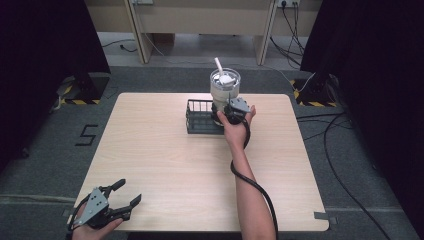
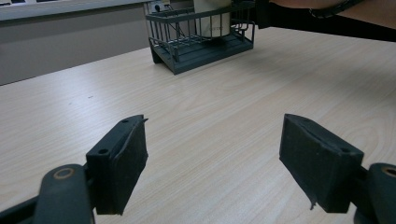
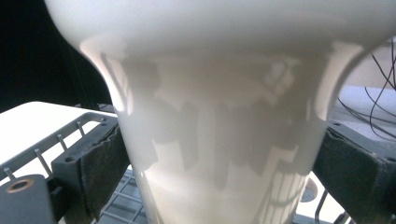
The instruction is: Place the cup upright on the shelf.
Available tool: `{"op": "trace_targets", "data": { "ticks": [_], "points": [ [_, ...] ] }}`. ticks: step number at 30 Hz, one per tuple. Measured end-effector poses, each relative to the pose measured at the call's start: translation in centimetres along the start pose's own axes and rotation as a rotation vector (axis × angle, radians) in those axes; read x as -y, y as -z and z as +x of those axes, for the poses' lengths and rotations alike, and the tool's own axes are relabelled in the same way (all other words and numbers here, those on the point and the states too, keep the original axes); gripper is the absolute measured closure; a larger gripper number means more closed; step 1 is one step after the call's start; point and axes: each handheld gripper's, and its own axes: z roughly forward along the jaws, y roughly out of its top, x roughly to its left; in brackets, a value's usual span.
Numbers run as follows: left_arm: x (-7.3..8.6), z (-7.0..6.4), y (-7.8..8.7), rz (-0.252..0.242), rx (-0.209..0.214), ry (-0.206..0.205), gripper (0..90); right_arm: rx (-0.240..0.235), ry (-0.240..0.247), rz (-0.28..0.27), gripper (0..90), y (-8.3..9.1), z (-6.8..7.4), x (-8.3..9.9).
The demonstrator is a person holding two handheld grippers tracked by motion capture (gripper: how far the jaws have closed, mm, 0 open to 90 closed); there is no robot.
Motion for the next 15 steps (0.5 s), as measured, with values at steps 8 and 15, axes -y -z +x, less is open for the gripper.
{"op": "trace_targets", "data": {
  "ticks": [8,15],
  "points": [
    [0.0,0.0,0.0,0.002,0.001,-0.003,22.7,-0.006,-0.001,-0.012,9.2,1.1,0.0,-0.3],
    [-0.1,-0.1,0.0,0.002,0.001,-0.008,22.7,-0.002,0.012,-0.015,9.3,2.4,-0.2,-0.7]
  ]
}}
